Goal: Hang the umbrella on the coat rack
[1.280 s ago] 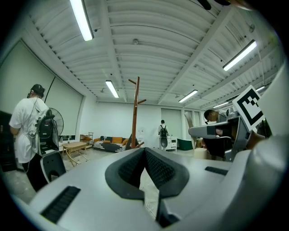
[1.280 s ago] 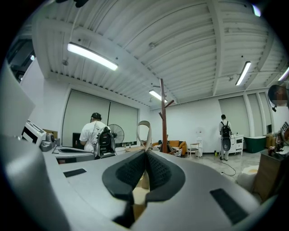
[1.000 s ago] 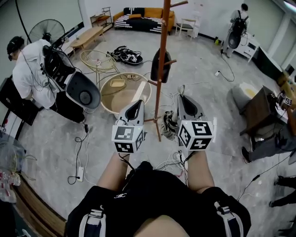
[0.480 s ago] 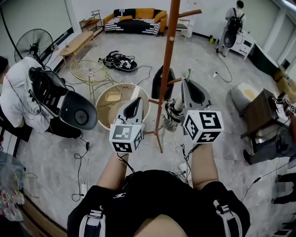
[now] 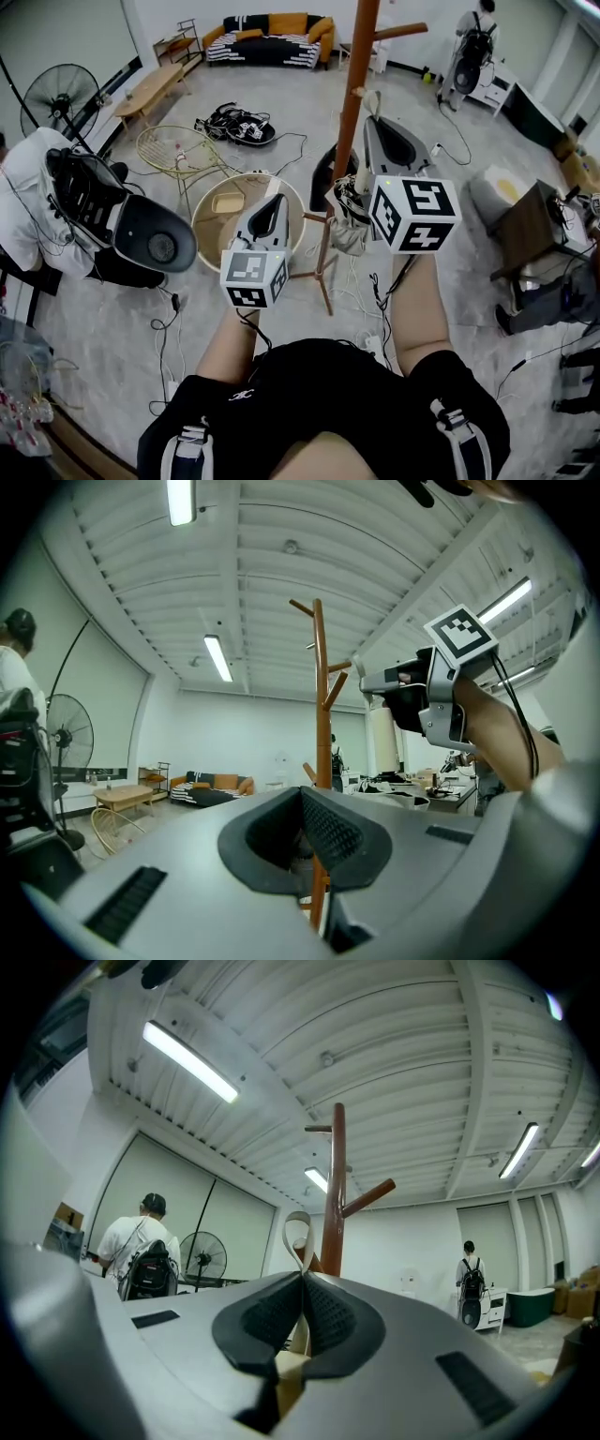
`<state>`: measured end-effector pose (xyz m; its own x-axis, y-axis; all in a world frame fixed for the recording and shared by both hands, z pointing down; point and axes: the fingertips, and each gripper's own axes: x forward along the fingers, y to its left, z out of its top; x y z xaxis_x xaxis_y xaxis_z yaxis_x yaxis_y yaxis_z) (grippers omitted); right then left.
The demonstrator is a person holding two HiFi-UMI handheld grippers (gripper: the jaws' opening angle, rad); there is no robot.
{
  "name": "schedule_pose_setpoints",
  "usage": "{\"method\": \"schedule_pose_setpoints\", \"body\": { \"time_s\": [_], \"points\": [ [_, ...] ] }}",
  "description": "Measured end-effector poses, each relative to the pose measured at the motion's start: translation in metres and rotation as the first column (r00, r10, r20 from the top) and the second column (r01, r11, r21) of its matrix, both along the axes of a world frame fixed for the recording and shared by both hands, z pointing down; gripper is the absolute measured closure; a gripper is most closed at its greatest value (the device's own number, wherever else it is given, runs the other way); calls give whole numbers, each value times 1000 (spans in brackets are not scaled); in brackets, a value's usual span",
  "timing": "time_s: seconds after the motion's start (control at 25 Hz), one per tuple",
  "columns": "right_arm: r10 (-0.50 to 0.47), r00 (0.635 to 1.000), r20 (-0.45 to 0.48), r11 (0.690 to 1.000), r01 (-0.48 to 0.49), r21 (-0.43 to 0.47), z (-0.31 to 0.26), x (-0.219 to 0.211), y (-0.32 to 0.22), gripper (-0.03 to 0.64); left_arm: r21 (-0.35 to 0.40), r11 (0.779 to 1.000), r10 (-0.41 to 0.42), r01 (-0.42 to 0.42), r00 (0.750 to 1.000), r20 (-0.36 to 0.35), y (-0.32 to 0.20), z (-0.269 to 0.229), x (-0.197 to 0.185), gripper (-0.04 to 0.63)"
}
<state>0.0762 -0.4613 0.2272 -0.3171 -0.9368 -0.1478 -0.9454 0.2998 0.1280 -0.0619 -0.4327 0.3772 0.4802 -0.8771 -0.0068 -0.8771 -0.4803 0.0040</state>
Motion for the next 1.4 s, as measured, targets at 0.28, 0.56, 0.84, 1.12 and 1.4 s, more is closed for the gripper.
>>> {"method": "schedule_pose_setpoints", "body": {
  "time_s": [0.28, 0.56, 0.84, 1.12, 1.4],
  "points": [
    [23, 998, -59, 999, -25, -28, -9, -8, -30, 600, 7, 999, -40, 40, 999, -11, -16, -5, -15, 578],
    [82, 990, -116, 995, -88, -43, -14, -13, -50, 600, 6, 998, -62, 62, 998, -14, -28, -11, -27, 578],
    [175, 957, -233, 983, -185, -21, -12, -14, -52, 600, 5, 998, -60, 60, 998, -15, -26, -7, -27, 578],
    [150, 965, -215, 983, -169, -75, 0, -17, -61, 600, 5, 998, -63, 63, 998, -20, -25, -10, -35, 578],
    [146, 971, -189, 980, -169, -109, 19, -4, -73, 600, 1, 998, -63, 63, 998, -18, -21, 0, -32, 578]
  ]
}}
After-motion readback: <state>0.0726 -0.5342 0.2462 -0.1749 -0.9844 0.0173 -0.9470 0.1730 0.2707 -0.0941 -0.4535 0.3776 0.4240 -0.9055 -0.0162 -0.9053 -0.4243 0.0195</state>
